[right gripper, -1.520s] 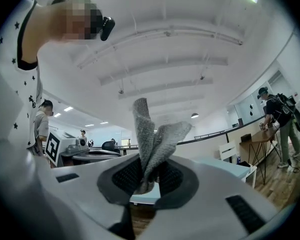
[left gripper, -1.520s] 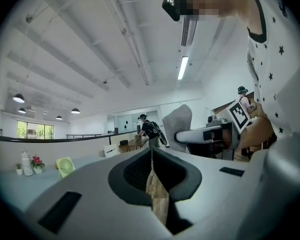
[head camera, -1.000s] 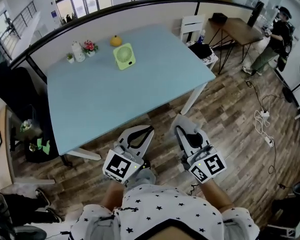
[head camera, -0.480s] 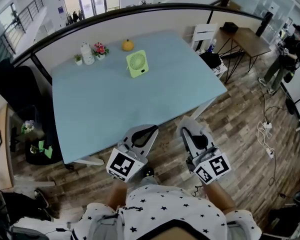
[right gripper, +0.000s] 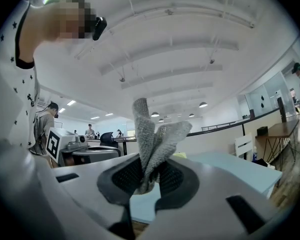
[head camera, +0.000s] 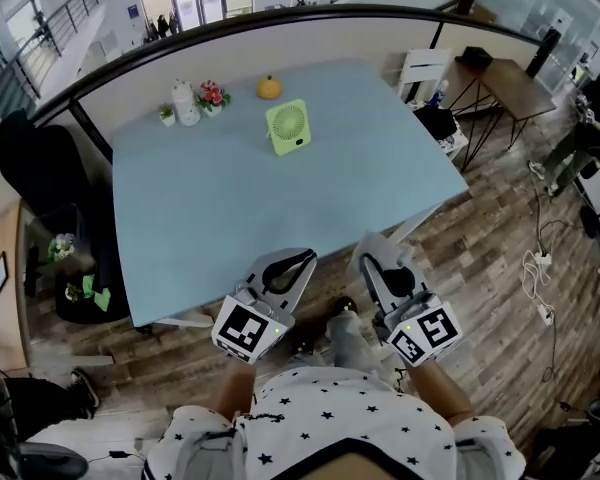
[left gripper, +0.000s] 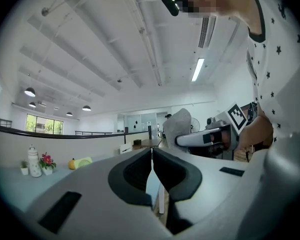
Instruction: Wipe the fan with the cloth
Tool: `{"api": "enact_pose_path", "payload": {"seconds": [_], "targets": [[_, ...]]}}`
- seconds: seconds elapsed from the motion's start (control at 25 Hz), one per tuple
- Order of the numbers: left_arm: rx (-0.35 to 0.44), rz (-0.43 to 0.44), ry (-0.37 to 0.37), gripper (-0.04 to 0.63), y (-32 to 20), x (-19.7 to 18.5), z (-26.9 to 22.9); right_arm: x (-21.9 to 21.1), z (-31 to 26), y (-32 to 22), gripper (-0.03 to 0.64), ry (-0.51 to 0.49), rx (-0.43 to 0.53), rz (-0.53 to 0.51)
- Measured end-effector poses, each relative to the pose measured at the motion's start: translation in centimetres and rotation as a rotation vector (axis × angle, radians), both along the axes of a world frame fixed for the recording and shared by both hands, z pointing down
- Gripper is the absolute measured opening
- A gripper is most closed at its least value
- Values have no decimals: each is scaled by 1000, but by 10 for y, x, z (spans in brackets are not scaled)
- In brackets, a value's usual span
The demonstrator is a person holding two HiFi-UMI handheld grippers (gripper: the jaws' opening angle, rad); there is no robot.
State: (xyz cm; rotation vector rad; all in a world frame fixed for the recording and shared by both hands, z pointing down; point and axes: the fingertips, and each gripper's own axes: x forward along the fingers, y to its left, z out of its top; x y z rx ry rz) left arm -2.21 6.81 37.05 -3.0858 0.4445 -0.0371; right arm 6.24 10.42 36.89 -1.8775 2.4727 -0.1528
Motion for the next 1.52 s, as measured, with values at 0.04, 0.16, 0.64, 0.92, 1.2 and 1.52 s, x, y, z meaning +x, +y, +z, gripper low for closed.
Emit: {"api": "enact_pose_path", "payload": {"seconds": [0.04,0.16,0.64,0.92,1.2,1.52], "targets": [[1,-10,0,34,-3,0,-1,1,1,-6,49,-6,-2,-11],[4,-65,-11,34,-17,-5,-2,1,1,-27,49,-19,1,-59],[14,-288,-99,34,-89,23,4,34,8,-119,49,-84,5,-279],[26,-368,-100,34,-134,62,5,75,14,-174,49,-89,5,-354],[15,-461,-123,34,-165,75,0,95,12,-219,49,-83,4,-417],[6,-572,-162,34,-190,81,1,101,16,-256,49,-98,-3,-512]]}}
